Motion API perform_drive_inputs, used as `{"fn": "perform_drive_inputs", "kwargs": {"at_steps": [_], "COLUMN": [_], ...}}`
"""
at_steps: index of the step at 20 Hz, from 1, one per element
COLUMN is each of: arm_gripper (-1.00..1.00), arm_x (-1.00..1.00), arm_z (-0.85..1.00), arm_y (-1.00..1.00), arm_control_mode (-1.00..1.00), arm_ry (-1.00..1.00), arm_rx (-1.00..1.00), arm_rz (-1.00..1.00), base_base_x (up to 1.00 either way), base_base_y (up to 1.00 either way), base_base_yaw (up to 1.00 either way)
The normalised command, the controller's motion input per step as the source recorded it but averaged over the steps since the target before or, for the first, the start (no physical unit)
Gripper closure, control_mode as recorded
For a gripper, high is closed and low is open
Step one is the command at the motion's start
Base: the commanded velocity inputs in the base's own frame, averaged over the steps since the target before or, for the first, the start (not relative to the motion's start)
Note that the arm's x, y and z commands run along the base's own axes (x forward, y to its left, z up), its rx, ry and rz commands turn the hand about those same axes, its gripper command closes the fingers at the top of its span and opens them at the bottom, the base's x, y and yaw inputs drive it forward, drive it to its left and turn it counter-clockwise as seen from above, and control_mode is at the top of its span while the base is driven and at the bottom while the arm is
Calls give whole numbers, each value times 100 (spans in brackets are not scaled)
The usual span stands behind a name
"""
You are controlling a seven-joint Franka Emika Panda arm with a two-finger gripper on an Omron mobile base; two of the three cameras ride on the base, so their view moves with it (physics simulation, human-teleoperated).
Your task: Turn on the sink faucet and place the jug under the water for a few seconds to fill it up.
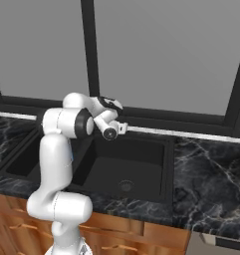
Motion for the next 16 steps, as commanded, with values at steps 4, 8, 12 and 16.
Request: {"fn": "perform_drive_inputs", "kwargs": {"at_steps": [4,8,12,16], "arm_gripper": [-100,-100,-100,-100], "arm_x": [-45,-12,-4,-43], "arm_z": [37,94,89,41], "arm_y": [-100,-60,-28,-1], "arm_control_mode": [-100,-100,-100,-100], "arm_ry": [0,-5,-2,18], "arm_rx": [5,16,15,2], "arm_rz": [0,6,5,7], "base_base_x": [0,0,0,0], "base_base_y": [0,0,0,0], "base_base_yaw": [0,0,0,0]}}
